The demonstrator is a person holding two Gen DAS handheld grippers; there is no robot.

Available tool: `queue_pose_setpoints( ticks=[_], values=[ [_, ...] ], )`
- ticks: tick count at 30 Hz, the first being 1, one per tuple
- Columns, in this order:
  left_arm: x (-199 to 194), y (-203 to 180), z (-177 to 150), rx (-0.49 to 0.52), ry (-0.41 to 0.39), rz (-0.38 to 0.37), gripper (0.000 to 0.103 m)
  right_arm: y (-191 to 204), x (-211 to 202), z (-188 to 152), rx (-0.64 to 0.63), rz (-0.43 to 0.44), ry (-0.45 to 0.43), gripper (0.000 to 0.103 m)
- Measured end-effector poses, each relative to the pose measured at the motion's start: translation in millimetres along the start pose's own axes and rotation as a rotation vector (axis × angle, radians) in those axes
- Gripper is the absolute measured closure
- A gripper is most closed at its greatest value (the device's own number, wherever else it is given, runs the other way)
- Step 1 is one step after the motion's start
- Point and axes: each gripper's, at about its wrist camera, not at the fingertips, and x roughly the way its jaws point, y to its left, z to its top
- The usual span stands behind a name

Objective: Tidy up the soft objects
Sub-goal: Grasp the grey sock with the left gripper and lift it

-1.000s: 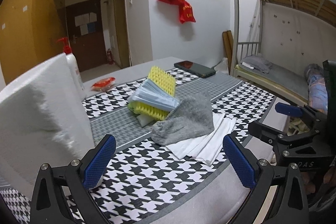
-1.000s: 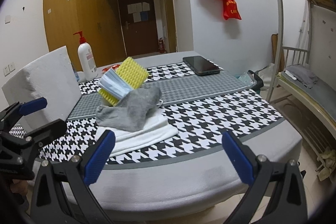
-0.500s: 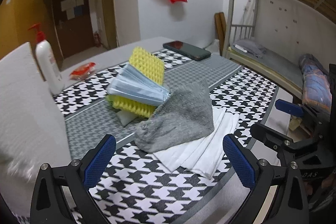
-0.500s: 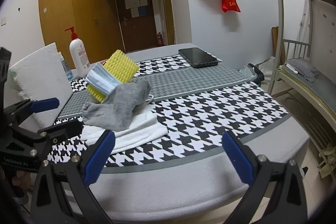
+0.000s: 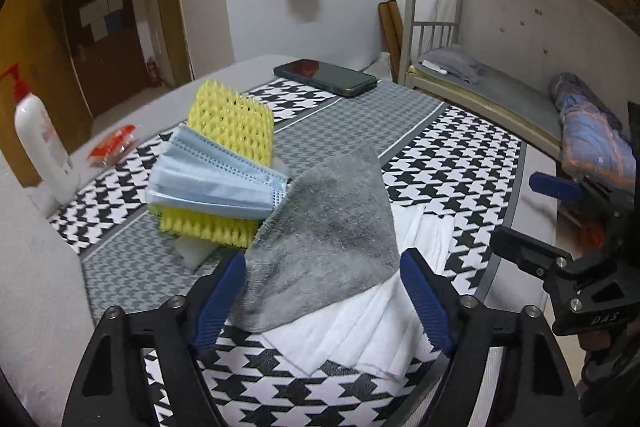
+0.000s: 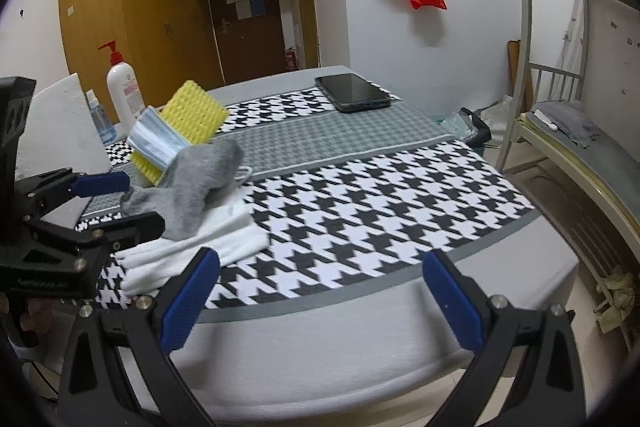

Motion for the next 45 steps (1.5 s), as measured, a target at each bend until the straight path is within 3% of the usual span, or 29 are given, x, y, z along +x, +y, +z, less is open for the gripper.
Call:
queue_pose_setpoints(
  ticks=[4, 6, 11, 15, 18, 21, 30, 34, 35, 37, 38, 39, 45],
  values=[
    [1.3, 5.0, 1.7, -0.023, 0.005, -0.006, 0.027, -0.9, 1.1, 1.3, -0.015, 0.000, 0.006, 0.000],
    [6.0, 4.6, 2.1, -0.021, 0.029, -0.009, 0.041, 0.4, 2.9, 2.8, -0.022, 0.001, 0.011, 0.000],
    [12.0, 8.5, 0.5, -0.027, 0.064, 0.002, 0.055, 5.3, 7.0, 7.0, -0.051, 0.009, 0.021, 0.000],
    [12.2, 11.2, -0.9, -0.027, 0.075, 0.028, 0.083, 11.3, 10.3, 8.3, -0.075, 0.011, 0.032, 0.000],
    [11.2, 18.4, -1.2, -0.062, 0.072, -0.003, 0.095, 14.6, 10.9, 10.0, -0.080, 0.016, 0.033, 0.000],
    [5.8, 21.6, -1.0, -0.077, 0.045, -0.018, 0.097, 17.9, 10.2, 12.5, -0.076, 0.022, 0.028, 0.000],
    [-47.6, 10.7, 1.4, -0.010, -0.154, -0.041, 0.099, 29.4, 4.7, 16.5, -0.117, 0.014, 0.027, 0.000],
    [-50.2, 5.5, 1.3, 0.022, -0.139, -0.069, 0.098, 38.0, 3.2, 17.4, -0.151, 0.009, 0.026, 0.000],
    [-45.6, 3.7, 2.3, 0.028, -0.126, -0.067, 0.094, 38.6, 1.8, 17.7, -0.154, 0.009, 0.021, 0.000],
    [-37.6, 4.6, 2.7, 0.024, -0.098, -0.064, 0.075, 37.9, -0.4, 18.0, -0.152, 0.017, 0.016, 0.000],
    [-33.9, 5.0, 2.4, 0.019, -0.085, -0.057, 0.058, 36.8, -0.9, 17.9, -0.149, 0.018, 0.017, 0.000],
    [-32.4, 5.9, 1.8, 0.015, -0.082, -0.048, 0.049, 36.6, -0.9, 17.6, -0.148, 0.019, 0.019, 0.000],
    [-14.9, 11.9, -1.8, -0.005, -0.005, -0.047, 0.049, 36.6, 2.7, 15.7, -0.143, 0.030, 0.036, 0.000]
  ],
)
